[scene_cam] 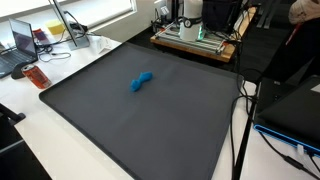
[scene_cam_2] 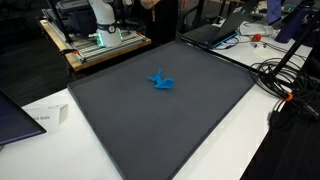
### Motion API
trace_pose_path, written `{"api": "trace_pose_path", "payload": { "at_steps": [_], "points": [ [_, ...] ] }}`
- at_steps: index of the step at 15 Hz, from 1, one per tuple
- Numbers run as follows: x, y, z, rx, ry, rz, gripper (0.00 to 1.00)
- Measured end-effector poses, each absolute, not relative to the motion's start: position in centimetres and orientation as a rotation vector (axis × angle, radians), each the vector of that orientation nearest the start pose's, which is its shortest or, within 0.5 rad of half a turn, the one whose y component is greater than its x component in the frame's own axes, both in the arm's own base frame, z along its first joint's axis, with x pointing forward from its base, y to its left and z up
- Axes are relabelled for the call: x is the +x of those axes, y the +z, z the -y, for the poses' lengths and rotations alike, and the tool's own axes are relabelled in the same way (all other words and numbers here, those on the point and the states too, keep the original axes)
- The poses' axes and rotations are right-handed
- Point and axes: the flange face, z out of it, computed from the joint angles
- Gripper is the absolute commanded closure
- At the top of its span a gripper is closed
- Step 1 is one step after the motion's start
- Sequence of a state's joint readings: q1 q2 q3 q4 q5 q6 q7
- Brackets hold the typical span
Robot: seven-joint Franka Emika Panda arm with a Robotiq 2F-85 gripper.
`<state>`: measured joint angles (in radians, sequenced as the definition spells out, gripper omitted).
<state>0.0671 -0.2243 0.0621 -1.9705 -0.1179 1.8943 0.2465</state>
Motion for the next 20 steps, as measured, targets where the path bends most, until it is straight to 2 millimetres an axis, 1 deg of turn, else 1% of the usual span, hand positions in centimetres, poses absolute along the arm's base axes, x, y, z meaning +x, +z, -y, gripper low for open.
{"api": "trace_pose_path", "payload": {
  "at_steps": [6, 9, 12, 16, 20],
  "points": [
    [51.3, 57.0, -6.2, -3.242, -0.181, -0.111, 0.00],
    [52.1, 55.6, -6.3, -3.249, -0.129, -0.106, 0.00],
    [53.1, 53.2, -6.5, -3.255, -0.062, -0.101, 0.00],
    [54.8, 49.2, -6.8, -3.261, 0.015, -0.121, 0.00],
    [56.7, 45.0, -6.9, -3.275, 0.027, -0.189, 0.00]
  ]
}}
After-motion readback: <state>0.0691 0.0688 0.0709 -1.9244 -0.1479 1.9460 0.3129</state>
